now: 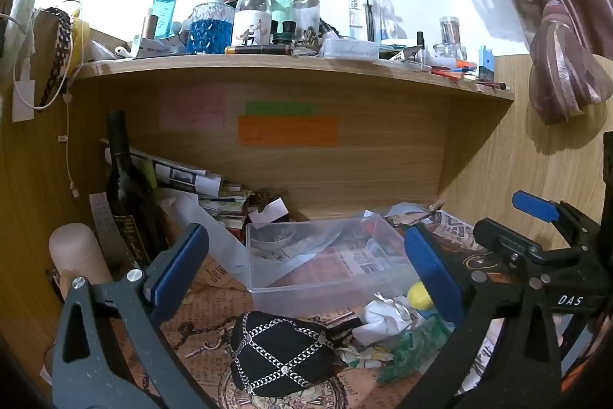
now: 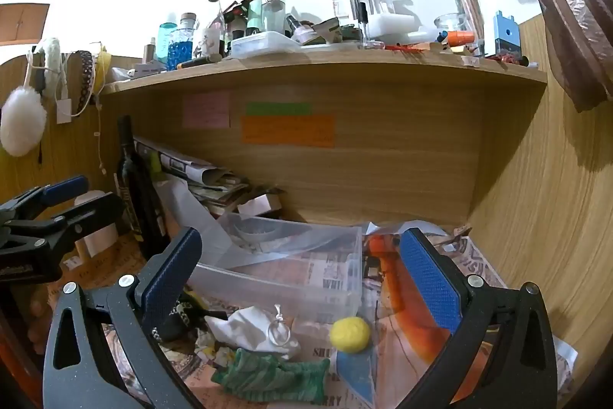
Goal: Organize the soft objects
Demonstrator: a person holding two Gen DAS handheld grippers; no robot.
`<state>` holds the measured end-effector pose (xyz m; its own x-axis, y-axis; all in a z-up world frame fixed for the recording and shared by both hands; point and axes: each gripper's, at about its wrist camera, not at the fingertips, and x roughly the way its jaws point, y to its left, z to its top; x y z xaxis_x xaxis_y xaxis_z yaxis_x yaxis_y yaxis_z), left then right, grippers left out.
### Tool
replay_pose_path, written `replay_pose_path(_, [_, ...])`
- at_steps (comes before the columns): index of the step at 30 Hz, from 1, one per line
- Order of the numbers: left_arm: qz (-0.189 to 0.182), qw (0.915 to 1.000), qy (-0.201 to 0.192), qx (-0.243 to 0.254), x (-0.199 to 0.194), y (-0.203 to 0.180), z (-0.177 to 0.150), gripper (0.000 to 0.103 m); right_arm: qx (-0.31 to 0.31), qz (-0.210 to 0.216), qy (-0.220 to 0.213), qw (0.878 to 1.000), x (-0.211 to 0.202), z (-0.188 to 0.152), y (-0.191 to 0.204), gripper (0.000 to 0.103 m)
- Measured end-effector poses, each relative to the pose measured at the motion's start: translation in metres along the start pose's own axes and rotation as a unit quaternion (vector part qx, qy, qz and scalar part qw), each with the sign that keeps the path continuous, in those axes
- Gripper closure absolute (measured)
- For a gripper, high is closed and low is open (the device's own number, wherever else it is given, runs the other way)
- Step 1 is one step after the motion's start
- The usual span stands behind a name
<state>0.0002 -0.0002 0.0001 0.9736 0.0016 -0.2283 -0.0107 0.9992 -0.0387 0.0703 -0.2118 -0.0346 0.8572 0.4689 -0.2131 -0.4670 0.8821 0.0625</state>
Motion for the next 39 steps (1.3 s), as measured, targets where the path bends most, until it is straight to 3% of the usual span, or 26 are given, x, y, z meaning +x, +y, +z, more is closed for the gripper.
replay_pose_path(39, [-0.020,0.9998,0.005,-0.008,0.0046,0.0008,0.0003,0.000,0.011,0.007,-0.007,1.000,-0.0024,0.0002,-0.0023,0.000])
